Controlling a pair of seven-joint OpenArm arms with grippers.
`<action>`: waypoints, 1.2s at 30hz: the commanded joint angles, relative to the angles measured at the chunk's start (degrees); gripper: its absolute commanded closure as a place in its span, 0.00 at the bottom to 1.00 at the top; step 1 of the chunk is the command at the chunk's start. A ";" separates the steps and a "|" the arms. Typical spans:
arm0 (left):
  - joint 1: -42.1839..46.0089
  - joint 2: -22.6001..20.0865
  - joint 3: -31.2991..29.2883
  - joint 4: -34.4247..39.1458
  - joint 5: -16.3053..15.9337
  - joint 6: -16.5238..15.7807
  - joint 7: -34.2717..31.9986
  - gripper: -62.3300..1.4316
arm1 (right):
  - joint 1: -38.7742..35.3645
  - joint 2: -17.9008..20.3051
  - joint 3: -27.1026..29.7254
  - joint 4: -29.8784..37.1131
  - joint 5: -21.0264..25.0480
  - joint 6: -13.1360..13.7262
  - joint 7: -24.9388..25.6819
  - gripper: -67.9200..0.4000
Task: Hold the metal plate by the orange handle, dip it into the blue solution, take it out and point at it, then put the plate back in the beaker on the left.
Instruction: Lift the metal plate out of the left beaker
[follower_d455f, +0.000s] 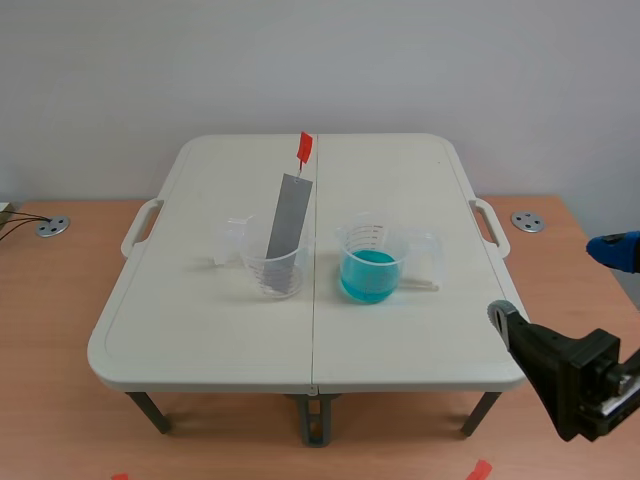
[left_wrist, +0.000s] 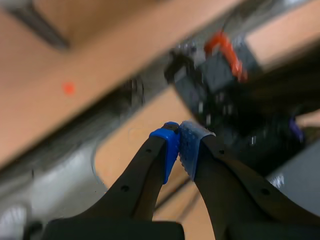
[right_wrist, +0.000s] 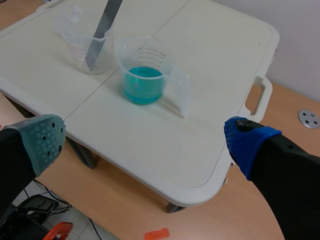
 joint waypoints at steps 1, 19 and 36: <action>-0.94 0.28 1.07 -1.90 -0.39 0.00 -0.92 0.95 | 1.25 -0.02 0.07 0.85 0.42 0.02 0.90 0.02; -15.17 1.66 13.33 -32.20 1.55 -0.20 -5.09 0.95 | 9.75 -1.90 -2.38 0.39 1.88 1.36 -0.79 0.02; -22.25 6.84 19.28 -48.61 4.59 -0.22 -10.38 0.95 | 26.56 -3.82 -12.37 -7.26 2.69 1.27 -5.64 0.02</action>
